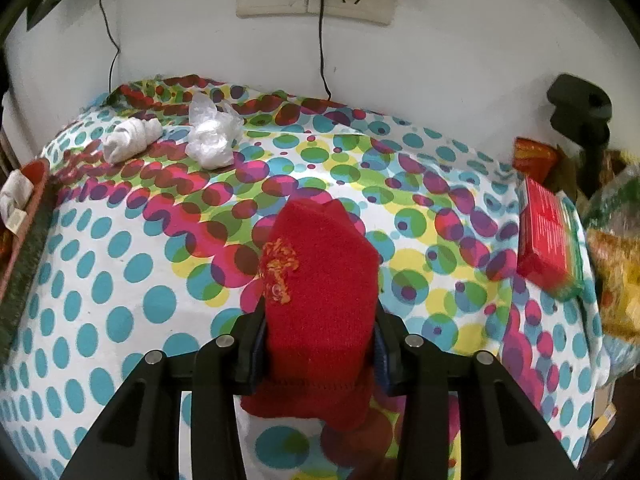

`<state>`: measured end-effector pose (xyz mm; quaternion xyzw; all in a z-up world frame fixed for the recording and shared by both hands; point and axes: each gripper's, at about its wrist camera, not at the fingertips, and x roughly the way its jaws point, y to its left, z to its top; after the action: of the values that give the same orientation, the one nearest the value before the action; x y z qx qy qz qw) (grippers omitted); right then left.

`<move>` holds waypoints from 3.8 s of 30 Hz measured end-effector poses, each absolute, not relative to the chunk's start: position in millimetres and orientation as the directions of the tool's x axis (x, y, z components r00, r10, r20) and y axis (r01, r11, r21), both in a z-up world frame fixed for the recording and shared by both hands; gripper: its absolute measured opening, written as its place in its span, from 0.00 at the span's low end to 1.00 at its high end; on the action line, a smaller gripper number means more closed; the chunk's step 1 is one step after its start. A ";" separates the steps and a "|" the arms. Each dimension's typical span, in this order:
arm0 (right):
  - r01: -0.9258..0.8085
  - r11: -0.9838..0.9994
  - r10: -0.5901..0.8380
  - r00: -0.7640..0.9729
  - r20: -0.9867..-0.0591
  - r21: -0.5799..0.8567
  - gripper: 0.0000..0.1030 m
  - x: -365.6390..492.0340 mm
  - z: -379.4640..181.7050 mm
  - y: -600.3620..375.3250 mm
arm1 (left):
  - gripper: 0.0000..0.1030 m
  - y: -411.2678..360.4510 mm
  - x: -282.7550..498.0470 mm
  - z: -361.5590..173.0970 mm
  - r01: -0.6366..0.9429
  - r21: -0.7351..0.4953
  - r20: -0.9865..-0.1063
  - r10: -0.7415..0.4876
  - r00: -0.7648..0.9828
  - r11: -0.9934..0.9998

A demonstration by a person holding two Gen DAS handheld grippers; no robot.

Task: Organize objects
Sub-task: 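Carry the red sock over the red tray with the right tool, then lower the red sock onto the tray and open the right tool, then grasp the white rolled sock with the left tool while the right tool grasps the plastic bag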

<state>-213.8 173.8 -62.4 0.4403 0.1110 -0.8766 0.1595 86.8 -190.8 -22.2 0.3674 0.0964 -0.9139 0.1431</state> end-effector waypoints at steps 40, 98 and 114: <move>0.807 -0.590 -0.484 -0.321 -0.814 0.033 0.38 -65.2 -34.2 -93.1 | 0.59 -243.0 117.3 -27.7 0.409 -0.146 -0.692 -0.202 -0.693 -0.901; 0.545 -0.838 -0.347 -0.517 -0.782 0.011 0.54 -322.3 -75.1 35.4 | 0.59 -105.2 -130.6 -24.3 0.013 -0.043 -0.747 0.023 -0.665 -0.999; 0.481 -0.876 -0.265 -0.558 -0.786 -0.046 0.35 -260.5 -69.3 177.3 | 0.59 -71.7 -286.8 -86.5 0.018 0.046 -0.876 -0.049 -0.481 -0.999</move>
<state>-260.5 177.3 -69.3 0.4187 0.1289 -0.8732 0.2134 -286.8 -71.7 -86.5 0.5092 -0.0152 -0.8603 0.0194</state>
